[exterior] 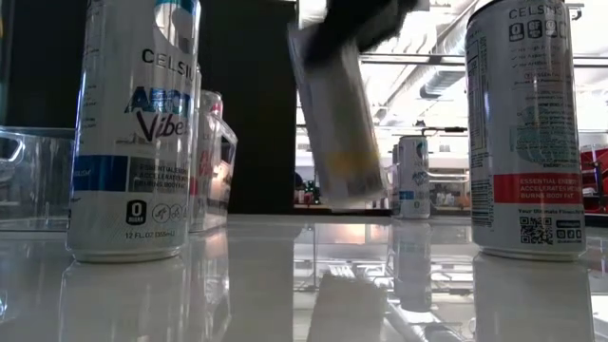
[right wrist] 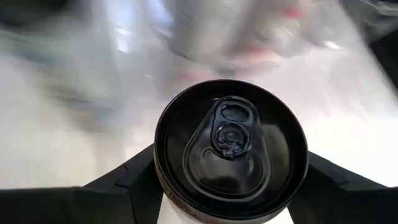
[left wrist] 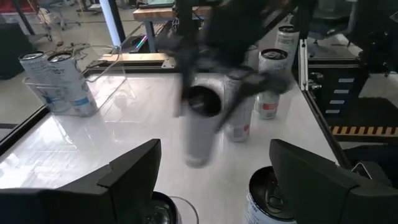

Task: Sort soda cans
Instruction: Put the white-yellow can into the top left transparent bin

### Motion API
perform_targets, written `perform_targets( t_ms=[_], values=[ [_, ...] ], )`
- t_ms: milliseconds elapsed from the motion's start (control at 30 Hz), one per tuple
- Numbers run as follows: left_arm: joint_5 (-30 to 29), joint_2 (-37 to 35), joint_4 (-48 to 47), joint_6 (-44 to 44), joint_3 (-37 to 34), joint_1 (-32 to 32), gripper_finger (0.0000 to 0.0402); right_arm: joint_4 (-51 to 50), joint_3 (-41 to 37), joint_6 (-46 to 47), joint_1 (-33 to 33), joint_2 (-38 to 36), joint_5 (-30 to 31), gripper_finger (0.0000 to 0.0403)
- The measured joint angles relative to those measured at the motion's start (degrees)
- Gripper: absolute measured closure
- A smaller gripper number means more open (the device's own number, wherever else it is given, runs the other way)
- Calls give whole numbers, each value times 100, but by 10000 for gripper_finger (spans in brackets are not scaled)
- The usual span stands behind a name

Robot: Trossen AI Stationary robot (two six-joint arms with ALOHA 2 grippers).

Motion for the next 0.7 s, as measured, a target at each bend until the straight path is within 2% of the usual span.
perform_targets(
  t_ms=[67, 133, 200, 267, 367, 467, 600, 700],
  values=[
    [-4, 48, -10, 2, 0, 1, 108, 113, -421, -113, -291, -131, -20, 155],
    [-42, 114, -18, 25, 0, 2, 108, 719, -949, -299, -596, -469, -123, 155],
    [-206, 199, -1, 33, 0, 66, 108, 1643, -1569, -493, -945, -928, -334, 155],
    [-335, 297, -7, 33, 0, 189, 108, 2712, -2269, -611, -1338, -1311, -798, 154],
    [-284, 420, -5, 54, 0, 445, 108, 4019, -3137, -639, -1866, -1555, -1248, 154],
    [108, 561, 238, 288, 0, 808, 108, 4982, -3553, -616, -2201, -1628, -1466, 154],
    [1359, 764, 903, 483, -1, 1581, 108, 5222, -3770, -602, -2426, -1503, -1752, 154],
    [1481, 945, 1309, 583, 0, 2062, 108, 5225, -3740, -632, -2443, -1510, -1853, 153]
  ],
)
